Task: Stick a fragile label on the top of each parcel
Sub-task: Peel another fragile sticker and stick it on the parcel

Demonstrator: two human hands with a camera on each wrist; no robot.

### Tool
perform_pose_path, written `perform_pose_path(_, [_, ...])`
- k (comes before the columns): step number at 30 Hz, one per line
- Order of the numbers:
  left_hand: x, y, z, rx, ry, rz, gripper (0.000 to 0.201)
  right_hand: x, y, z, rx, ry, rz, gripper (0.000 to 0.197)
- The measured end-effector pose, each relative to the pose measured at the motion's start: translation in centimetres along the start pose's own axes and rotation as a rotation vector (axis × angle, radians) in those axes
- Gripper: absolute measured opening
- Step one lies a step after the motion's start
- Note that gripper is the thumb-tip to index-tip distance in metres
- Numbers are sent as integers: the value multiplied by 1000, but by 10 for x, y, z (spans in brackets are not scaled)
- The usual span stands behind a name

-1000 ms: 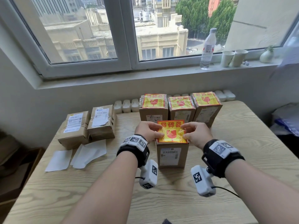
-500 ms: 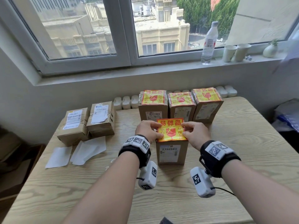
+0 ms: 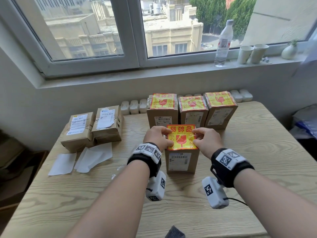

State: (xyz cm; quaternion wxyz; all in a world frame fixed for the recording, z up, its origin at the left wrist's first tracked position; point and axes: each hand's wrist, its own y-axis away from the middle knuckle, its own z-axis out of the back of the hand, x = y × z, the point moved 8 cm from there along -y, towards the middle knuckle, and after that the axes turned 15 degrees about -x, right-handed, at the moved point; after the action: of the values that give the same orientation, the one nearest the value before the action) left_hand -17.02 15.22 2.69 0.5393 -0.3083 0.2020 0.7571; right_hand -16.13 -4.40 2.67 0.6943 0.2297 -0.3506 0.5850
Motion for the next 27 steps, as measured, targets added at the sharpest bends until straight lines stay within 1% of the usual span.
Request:
perform_pose_path(5, [-3, 3, -4, -30, -87, -58, 55, 3, 1, 0, 1, 29, 11, 39])
perform_pose_path(9, [-6, 5, -6, -48, -114, -90, 59, 3, 1, 1, 9, 50, 11, 40])
perform_pose_path(13, [-3, 5, -7, -54, -158, -65, 63, 6, 5, -2, 50, 80, 27, 48])
perform_pose_path(17, [1, 6, -7, -50, -202, -66, 67, 5, 5, -6, 38, 112, 28, 49])
perform_pose_path(20, [10, 6, -3, -60, -191, -36, 74, -6, 2, -3, 55, 149, -19, 57])
perform_pose_path(22, [12, 6, -3, -61, -195, -39, 78, -11, -1, 0, 43, 181, -8, 62])
perform_pose_path(24, [7, 6, -5, -54, -165, -61, 85, -9, -1, -1, 47, 156, 20, 67])
perform_pose_path(25, [3, 5, -7, -38, -141, -68, 88, -8, -1, -5, 79, 126, 33, 73])
perform_pose_path(27, [0, 6, -14, 42, -125, -79, 94, -9, 3, -13, 173, 92, 51, 85])
